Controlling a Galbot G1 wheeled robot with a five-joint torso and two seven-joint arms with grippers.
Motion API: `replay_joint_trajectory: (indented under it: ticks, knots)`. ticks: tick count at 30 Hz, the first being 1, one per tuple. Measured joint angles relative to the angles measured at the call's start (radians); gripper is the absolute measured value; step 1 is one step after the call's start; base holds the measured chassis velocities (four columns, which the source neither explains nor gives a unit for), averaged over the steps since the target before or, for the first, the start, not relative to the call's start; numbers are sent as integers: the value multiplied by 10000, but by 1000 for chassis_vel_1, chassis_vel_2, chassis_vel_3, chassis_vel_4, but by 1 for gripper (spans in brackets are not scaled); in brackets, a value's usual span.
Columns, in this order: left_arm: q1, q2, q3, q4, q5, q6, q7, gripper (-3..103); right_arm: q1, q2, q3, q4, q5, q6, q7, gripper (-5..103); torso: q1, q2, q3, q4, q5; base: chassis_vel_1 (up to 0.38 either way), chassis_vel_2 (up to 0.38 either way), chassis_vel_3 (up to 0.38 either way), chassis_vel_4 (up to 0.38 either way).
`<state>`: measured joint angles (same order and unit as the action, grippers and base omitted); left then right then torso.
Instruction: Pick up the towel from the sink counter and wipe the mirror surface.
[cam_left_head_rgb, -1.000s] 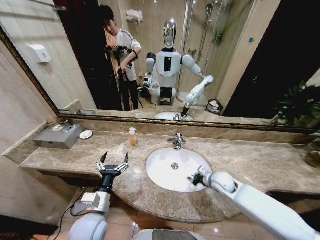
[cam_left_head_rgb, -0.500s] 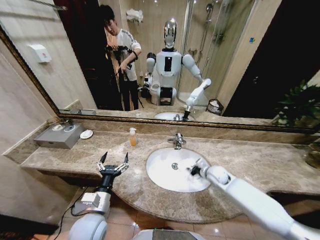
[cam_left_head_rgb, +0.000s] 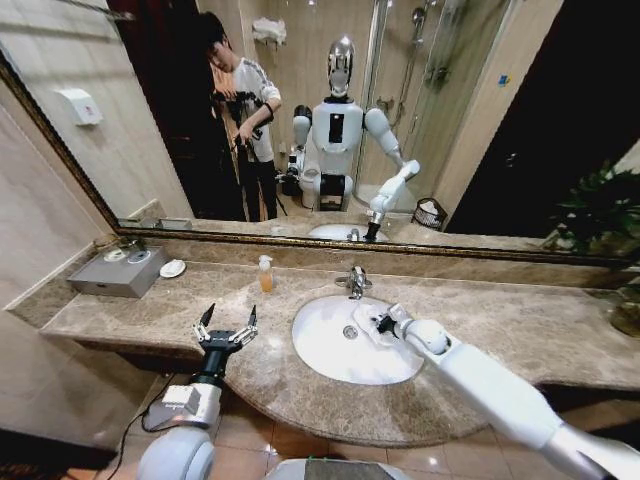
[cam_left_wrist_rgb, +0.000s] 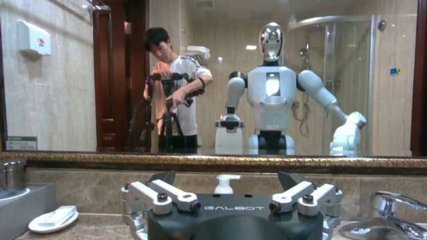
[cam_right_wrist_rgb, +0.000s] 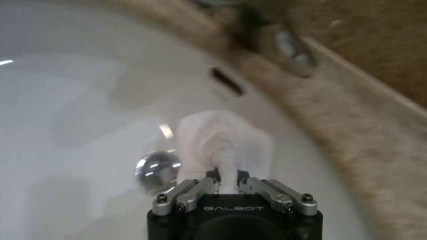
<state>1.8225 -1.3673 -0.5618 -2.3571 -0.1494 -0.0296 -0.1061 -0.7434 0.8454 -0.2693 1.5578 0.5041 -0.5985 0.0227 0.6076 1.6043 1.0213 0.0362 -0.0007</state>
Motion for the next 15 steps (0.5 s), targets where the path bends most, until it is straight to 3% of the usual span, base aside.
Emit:
replay_joint_trajectory:
  ticks: [10,15]
  knots:
    - [0,0,0,0,0,0,0,100,-826,-575,-1047,1885,155,-195,252,11,-1,1,-1,-6,2,0,0,0,0]
    - [1,0,0,0,0,0,0,100,-107,0,-813,1017,72,-160,202,11,-1,0,0,1,8,0,0,0,0]
